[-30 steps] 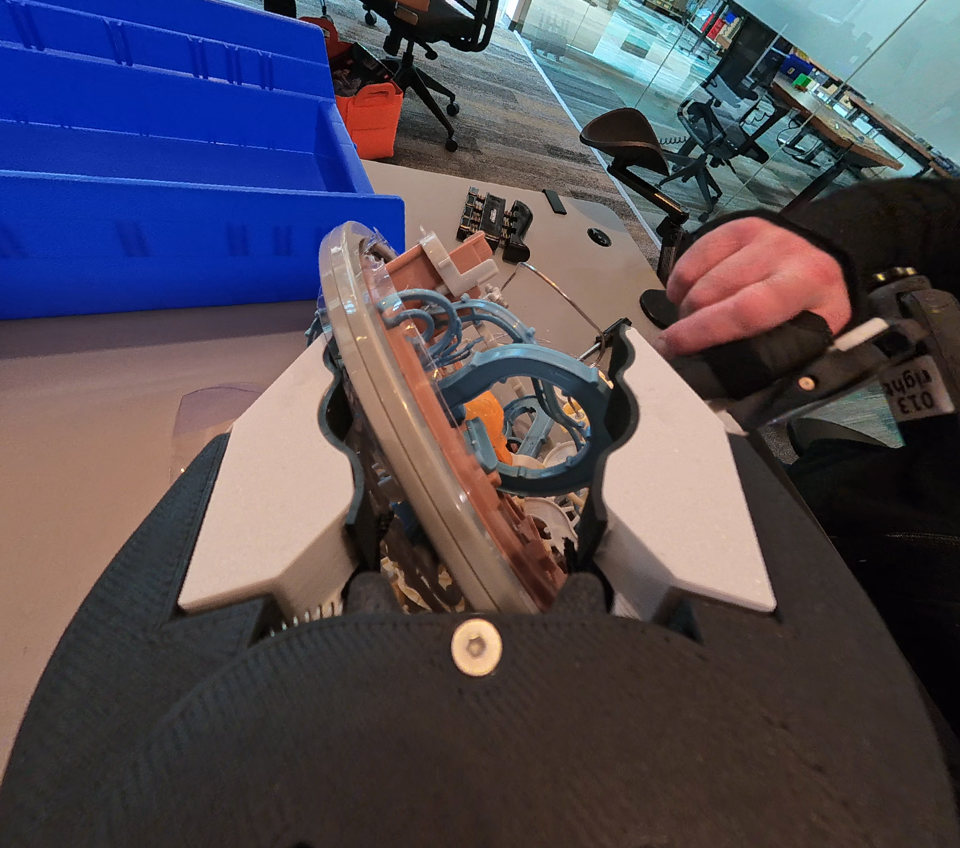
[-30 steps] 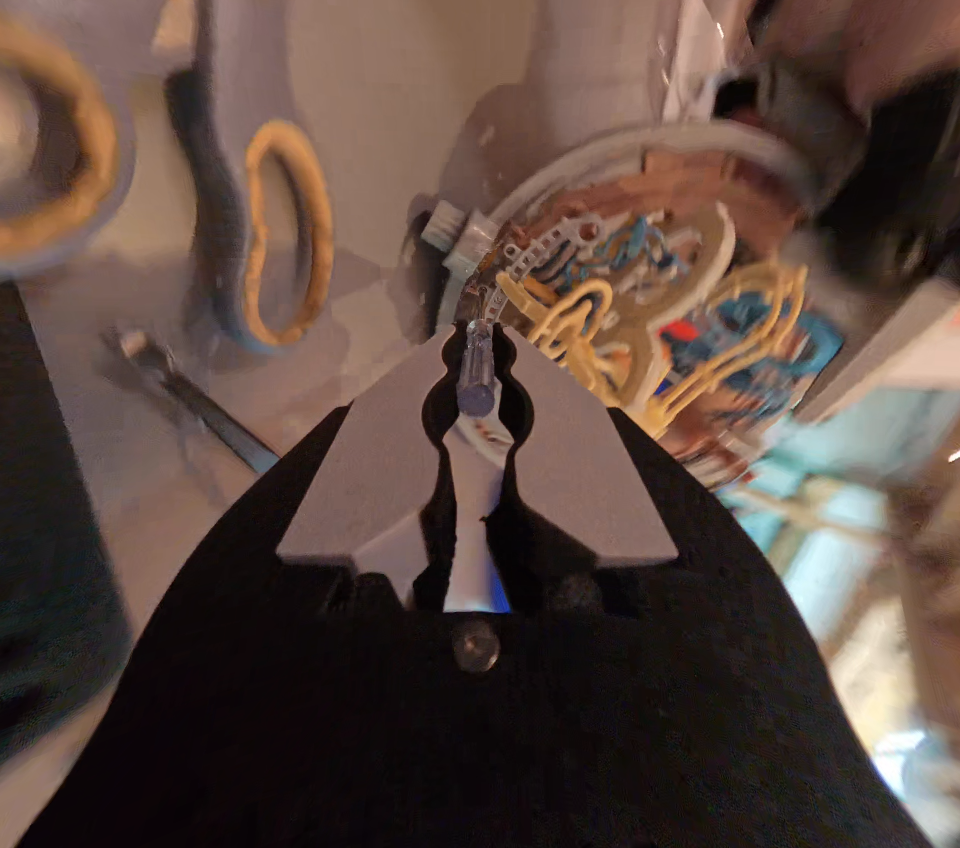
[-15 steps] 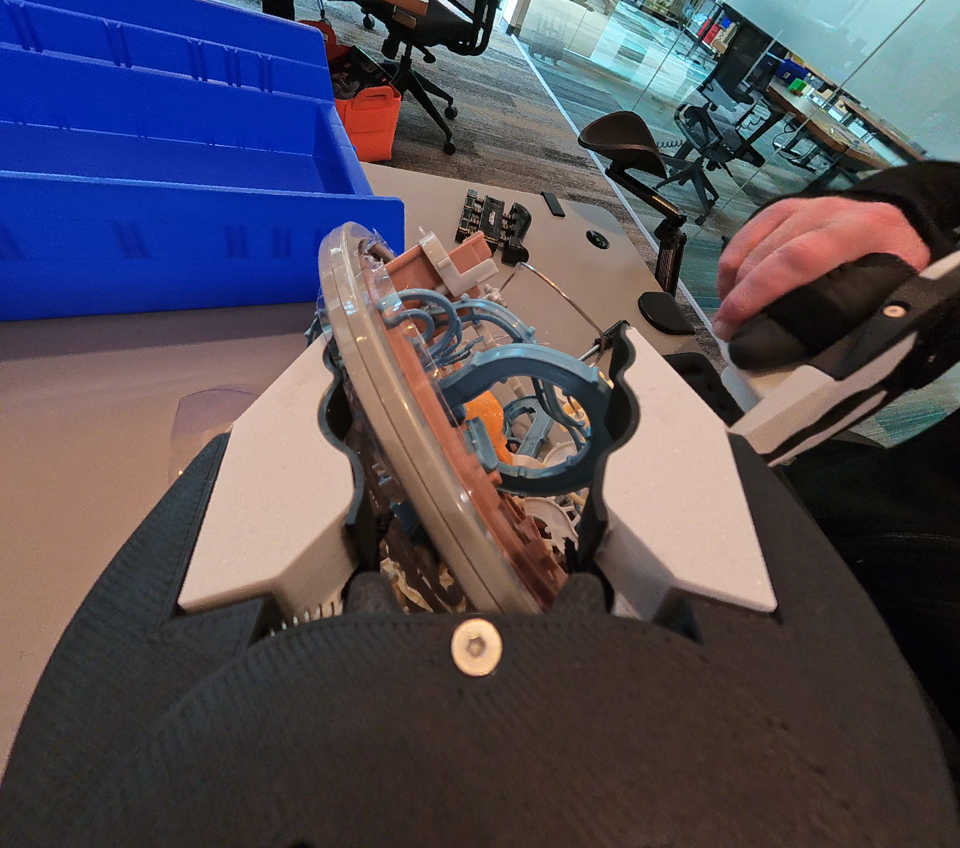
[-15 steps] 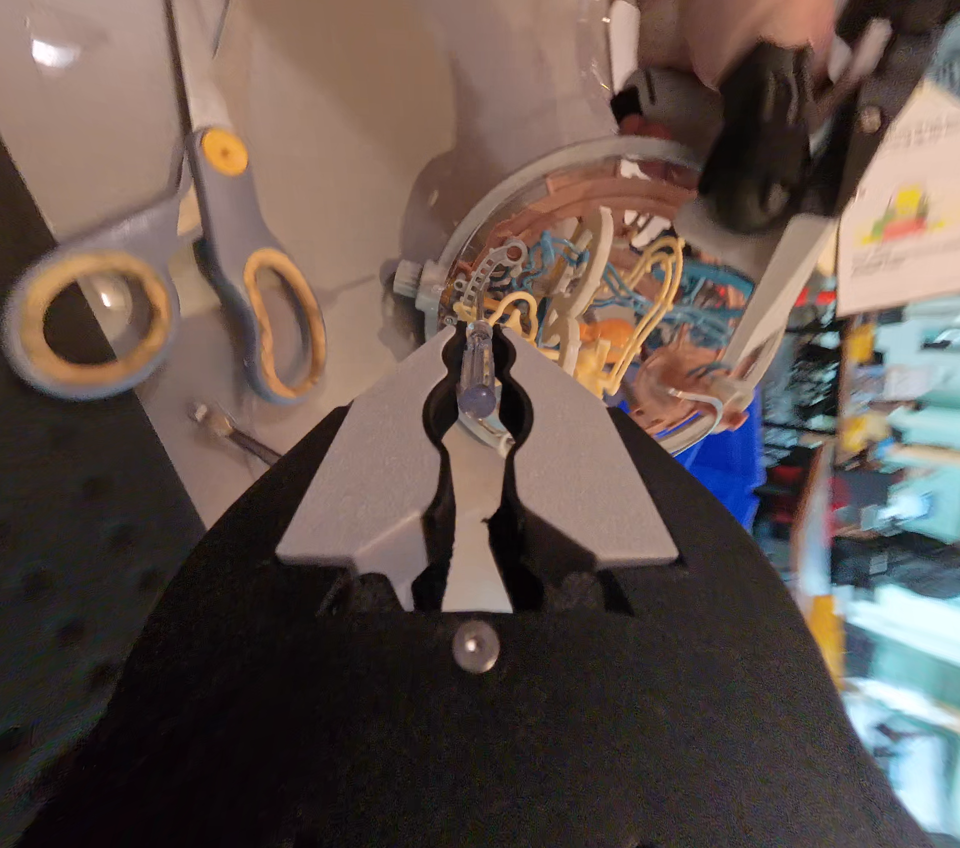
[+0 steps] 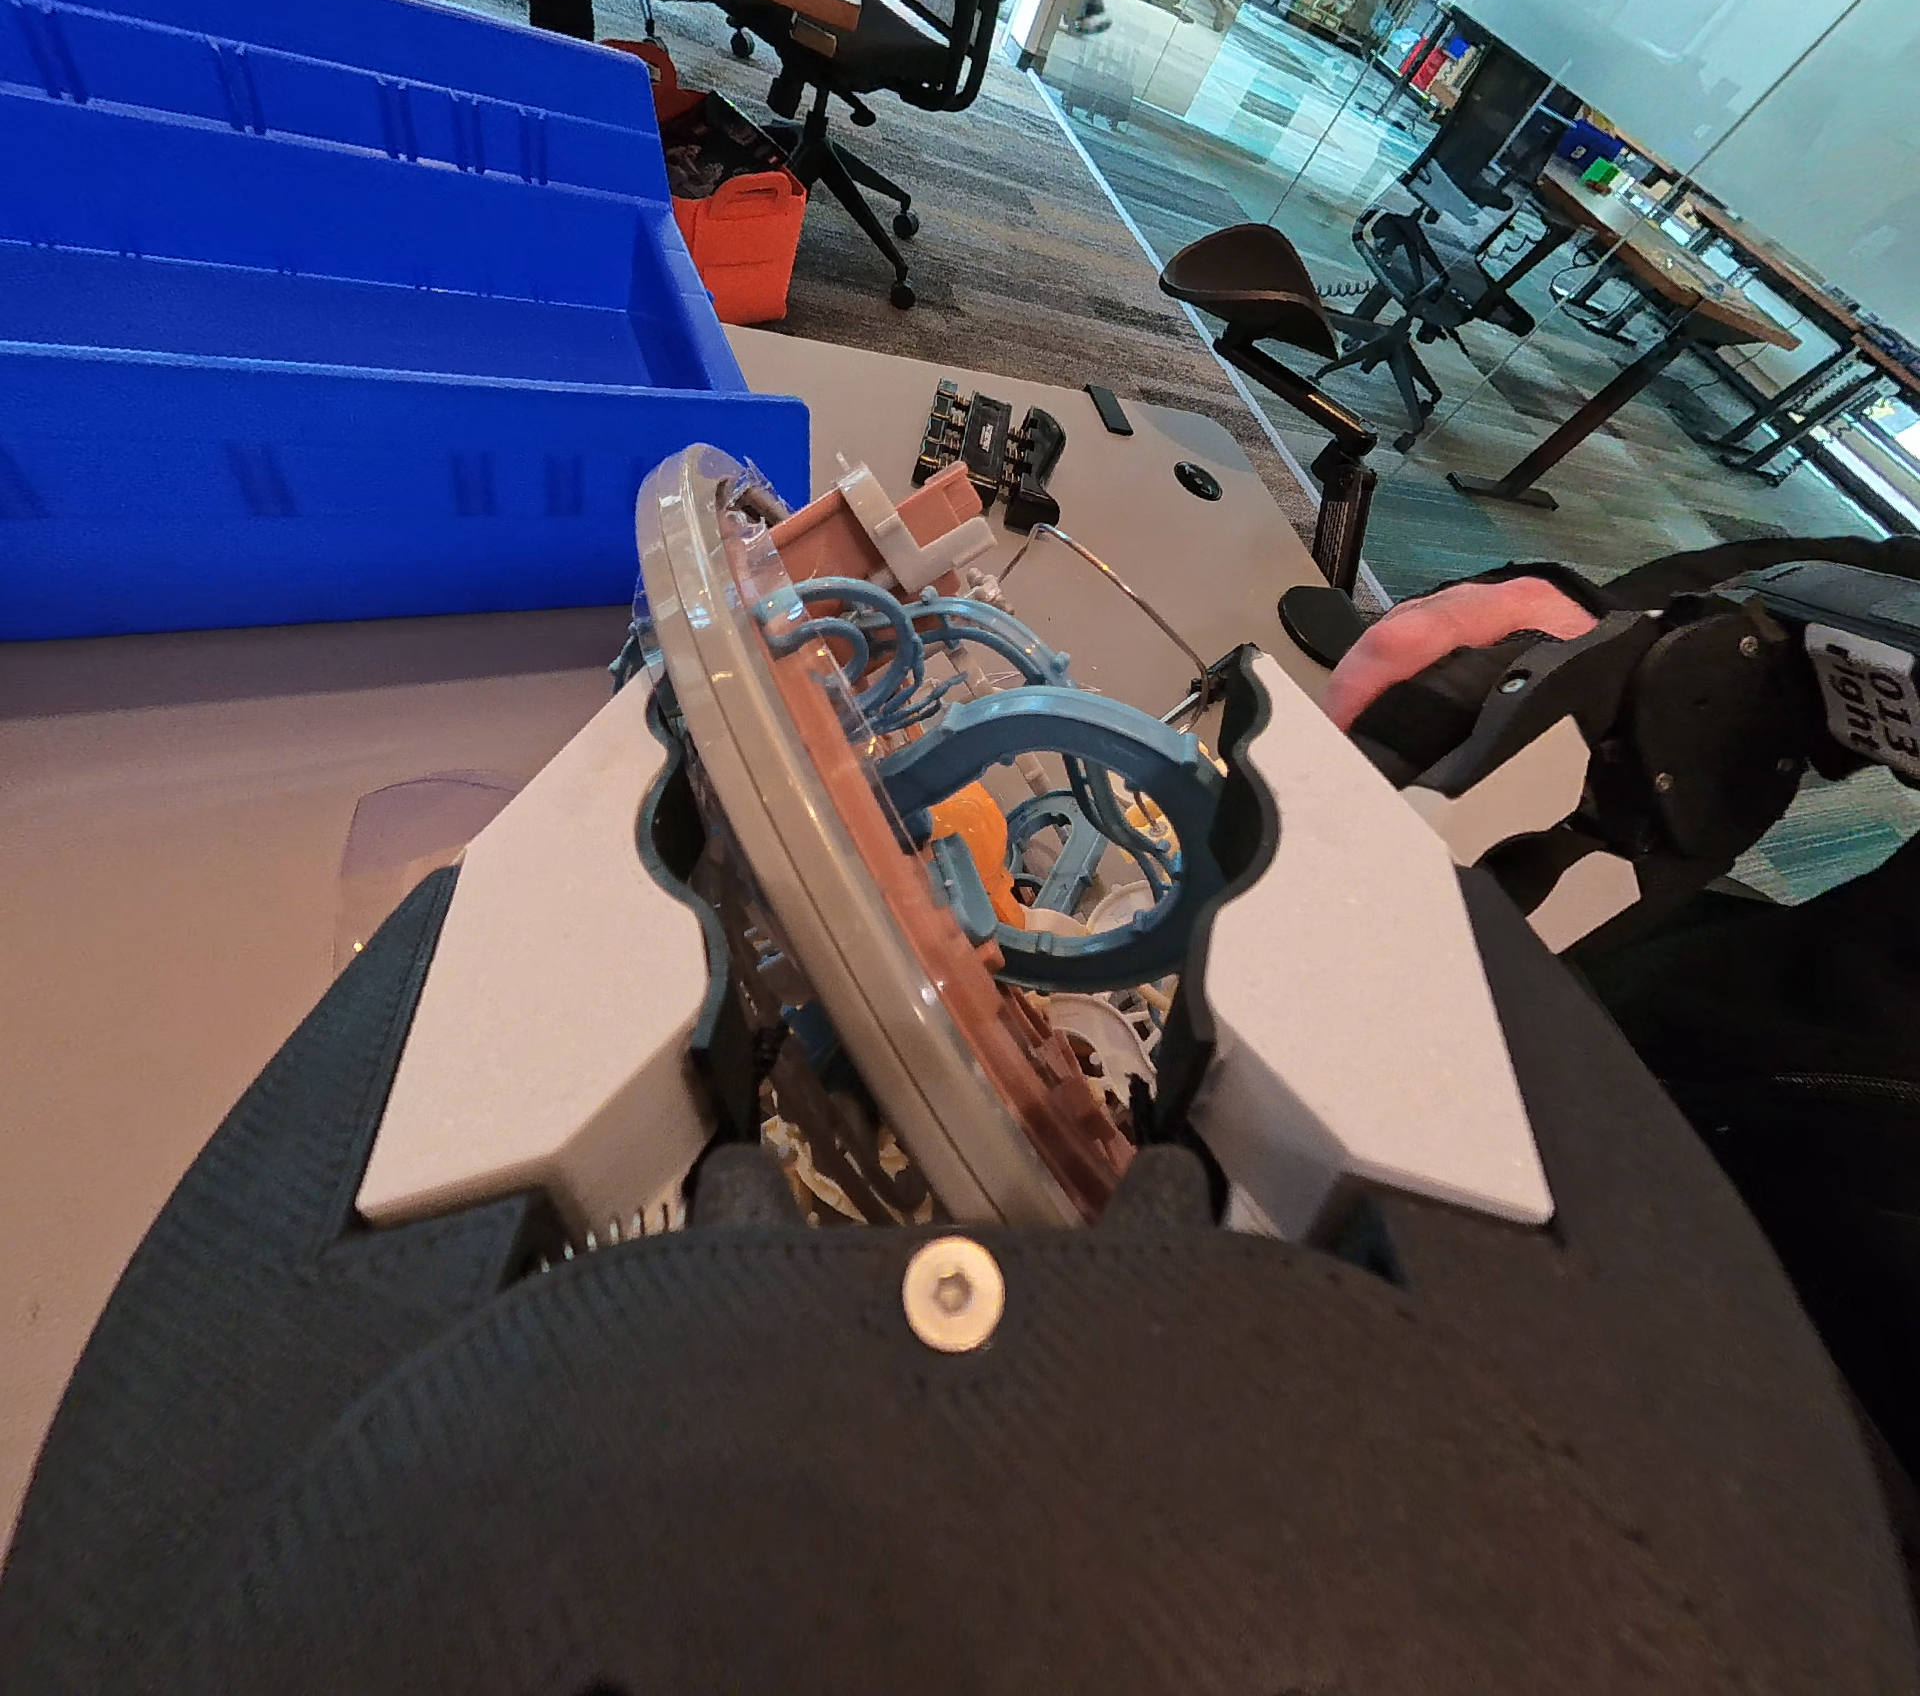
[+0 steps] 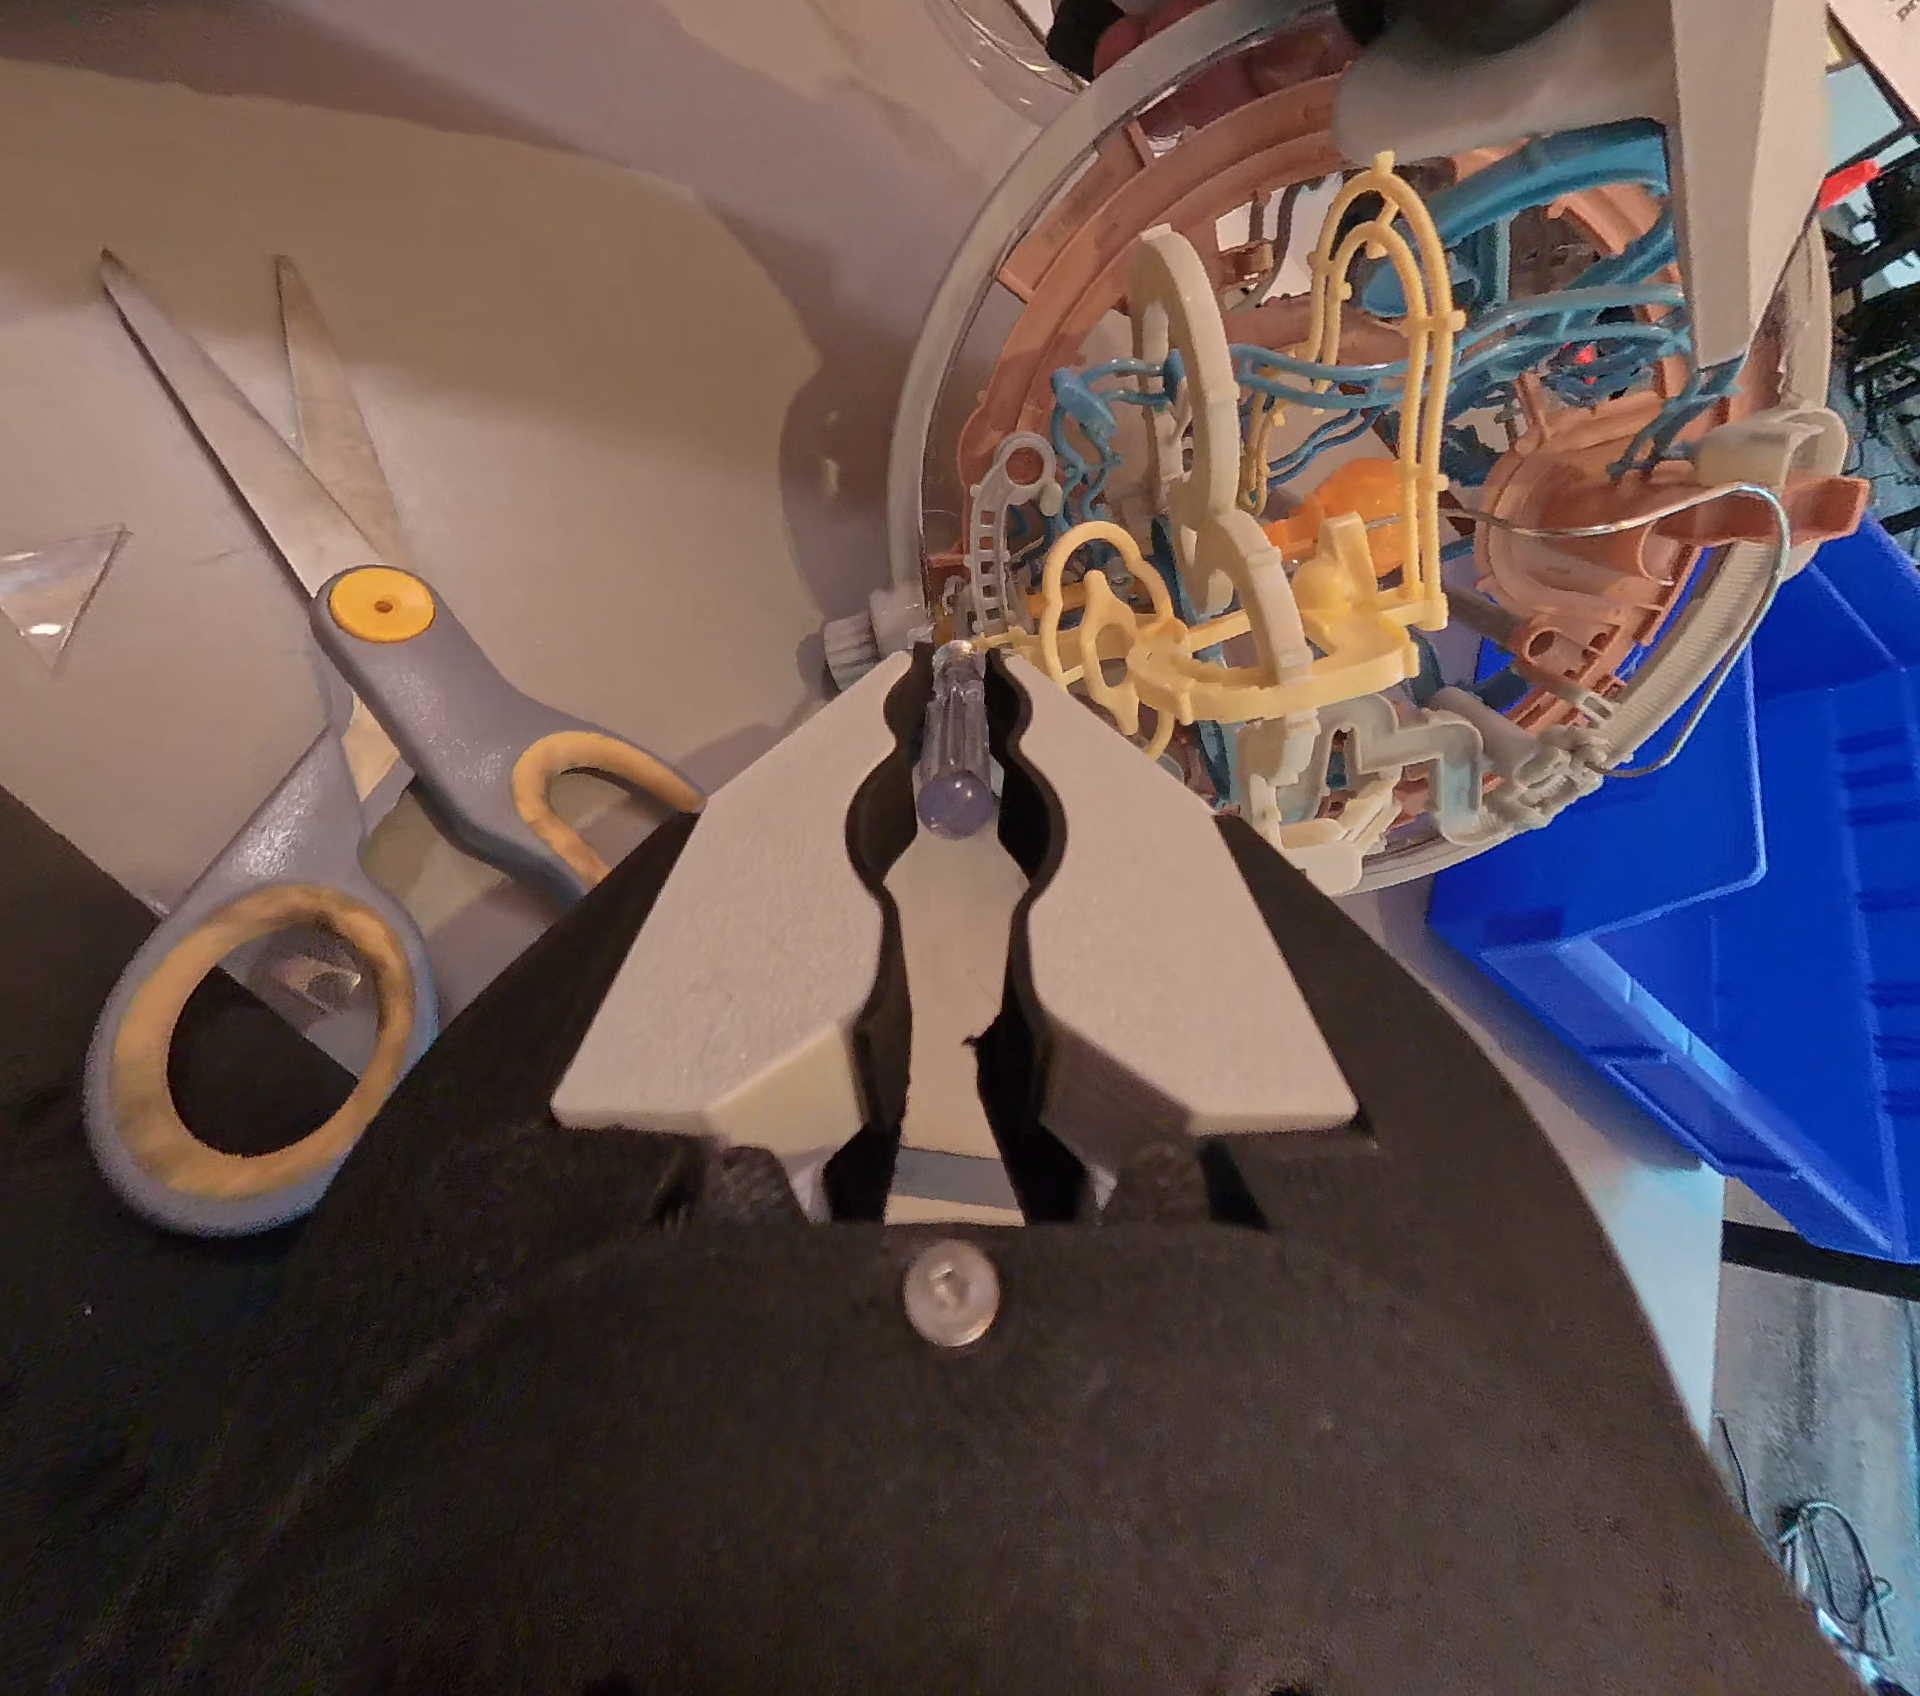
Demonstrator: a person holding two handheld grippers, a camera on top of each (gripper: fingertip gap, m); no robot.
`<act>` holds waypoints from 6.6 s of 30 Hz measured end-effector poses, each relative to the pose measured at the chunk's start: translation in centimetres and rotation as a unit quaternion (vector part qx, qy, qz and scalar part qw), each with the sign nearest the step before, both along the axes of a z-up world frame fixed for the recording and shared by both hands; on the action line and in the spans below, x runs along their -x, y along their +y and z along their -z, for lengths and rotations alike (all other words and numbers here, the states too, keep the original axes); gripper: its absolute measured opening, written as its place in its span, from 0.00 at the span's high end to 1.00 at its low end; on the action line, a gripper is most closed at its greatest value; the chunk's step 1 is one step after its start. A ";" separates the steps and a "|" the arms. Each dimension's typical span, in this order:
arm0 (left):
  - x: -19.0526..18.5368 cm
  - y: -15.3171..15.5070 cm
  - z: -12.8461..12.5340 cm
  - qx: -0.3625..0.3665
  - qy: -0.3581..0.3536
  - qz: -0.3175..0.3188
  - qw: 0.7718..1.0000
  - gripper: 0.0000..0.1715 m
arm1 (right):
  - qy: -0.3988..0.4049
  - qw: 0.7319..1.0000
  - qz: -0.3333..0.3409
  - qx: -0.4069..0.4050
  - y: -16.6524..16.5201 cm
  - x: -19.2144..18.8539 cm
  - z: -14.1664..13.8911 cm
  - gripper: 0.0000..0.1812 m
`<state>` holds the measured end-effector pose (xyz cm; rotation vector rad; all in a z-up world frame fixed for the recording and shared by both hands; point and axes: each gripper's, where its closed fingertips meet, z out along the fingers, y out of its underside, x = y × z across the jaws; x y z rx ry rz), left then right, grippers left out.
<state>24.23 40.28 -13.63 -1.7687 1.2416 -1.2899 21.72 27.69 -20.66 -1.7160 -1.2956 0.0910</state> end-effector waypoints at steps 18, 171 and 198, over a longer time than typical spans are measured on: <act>0.0 0.0 0.1 -0.003 0.008 -0.004 1.000 0.42 | 0.013 0.999 0.038 0.027 0.2 0.0 0.5 0.96; 3.9 -14.8 12.8 -0.279 0.341 0.259 0.859 0.88 | 0.150 0.983 0.089 0.053 -1.3 -4.9 1.0 0.93; 5.2 -15.8 11.0 -0.192 0.211 0.146 0.948 1.00 | 0.193 0.978 0.073 0.037 -1.8 -5.0 -0.7 0.94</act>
